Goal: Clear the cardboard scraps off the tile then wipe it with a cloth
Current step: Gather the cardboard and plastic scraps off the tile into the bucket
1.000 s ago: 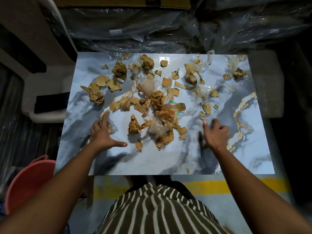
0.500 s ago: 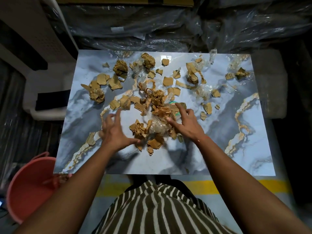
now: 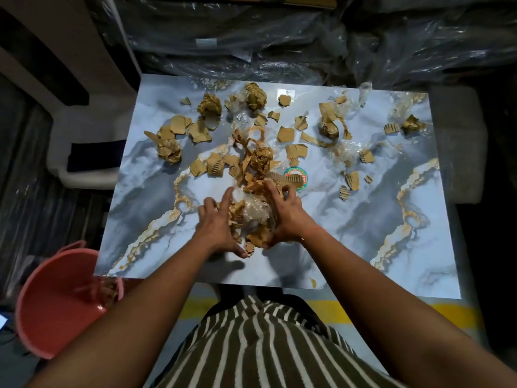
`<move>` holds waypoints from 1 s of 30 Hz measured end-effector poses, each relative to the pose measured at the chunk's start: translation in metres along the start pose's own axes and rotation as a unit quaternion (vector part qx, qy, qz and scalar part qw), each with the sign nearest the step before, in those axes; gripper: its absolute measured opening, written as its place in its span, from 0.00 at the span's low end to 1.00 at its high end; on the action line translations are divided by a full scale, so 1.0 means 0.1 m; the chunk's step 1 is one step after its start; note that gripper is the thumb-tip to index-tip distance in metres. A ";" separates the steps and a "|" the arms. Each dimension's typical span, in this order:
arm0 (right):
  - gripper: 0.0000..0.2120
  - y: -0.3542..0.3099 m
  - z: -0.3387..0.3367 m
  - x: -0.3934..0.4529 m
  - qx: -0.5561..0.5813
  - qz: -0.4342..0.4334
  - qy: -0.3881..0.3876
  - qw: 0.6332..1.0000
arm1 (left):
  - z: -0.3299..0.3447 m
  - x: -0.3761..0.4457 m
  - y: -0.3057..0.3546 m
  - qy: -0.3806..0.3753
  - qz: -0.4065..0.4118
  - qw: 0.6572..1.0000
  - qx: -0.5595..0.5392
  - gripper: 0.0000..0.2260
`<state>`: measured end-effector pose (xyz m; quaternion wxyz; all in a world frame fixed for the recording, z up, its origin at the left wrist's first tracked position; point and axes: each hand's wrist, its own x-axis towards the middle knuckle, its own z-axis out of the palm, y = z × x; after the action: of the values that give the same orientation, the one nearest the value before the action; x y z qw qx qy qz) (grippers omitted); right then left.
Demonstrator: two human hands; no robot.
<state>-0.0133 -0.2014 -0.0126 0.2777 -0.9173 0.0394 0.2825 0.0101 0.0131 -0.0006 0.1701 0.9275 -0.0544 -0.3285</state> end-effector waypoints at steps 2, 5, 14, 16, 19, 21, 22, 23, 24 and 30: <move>0.79 -0.04 0.09 0.01 0.002 -0.008 0.018 1.000 | 0.09 0.01 0.14 0.004 0.016 1.000 -0.003 0.75; 0.71 -0.09 0.21 0.02 0.034 -0.013 0.055 0.998 | 0.18 0.03 0.24 0.022 0.013 0.999 -0.034 0.73; 0.53 -0.18 0.18 -0.05 0.147 -0.028 0.082 0.985 | 0.16 0.06 0.36 0.036 0.082 0.990 -0.105 0.56; 0.50 -0.19 0.16 -0.08 0.148 -0.029 0.091 0.984 | 0.16 0.07 0.35 0.046 0.090 0.989 -0.110 0.54; 0.48 -0.22 0.11 -0.13 0.148 -0.038 0.118 0.981 | 0.14 0.08 0.34 0.068 0.116 0.984 -0.120 0.50; 0.46 -0.25 0.06 -0.16 0.149 -0.055 0.140 0.977 | 0.08 0.06 0.34 0.088 0.128 0.980 -0.127 0.47; 0.46 -0.28 0.03 -0.17 0.149 -0.065 0.151 0.975 | 0.05 0.04 0.35 0.100 0.134 0.977 -0.129 0.47; 0.45 -0.30 -0.01 -0.18 0.148 -0.076 0.163 0.972 | 0.02 0.02 0.36 0.111 0.141 0.975 -0.133 0.46; 0.45 -0.32 -0.03 -0.19 0.148 -0.087 0.173 0.970 | -0.01 0.00 0.37 0.121 0.149 0.972 -0.138 0.46; 0.43 -0.51 -0.17 -0.23 0.149 -0.132 0.198 0.960 | -0.21 -0.18 0.37 0.179 0.167 0.956 -0.161 0.45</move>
<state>-0.0127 -0.1693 0.0362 0.4327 -0.9002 0.0142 0.0467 0.0093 -0.0113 0.0384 0.3762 0.9093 -0.1235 -0.1283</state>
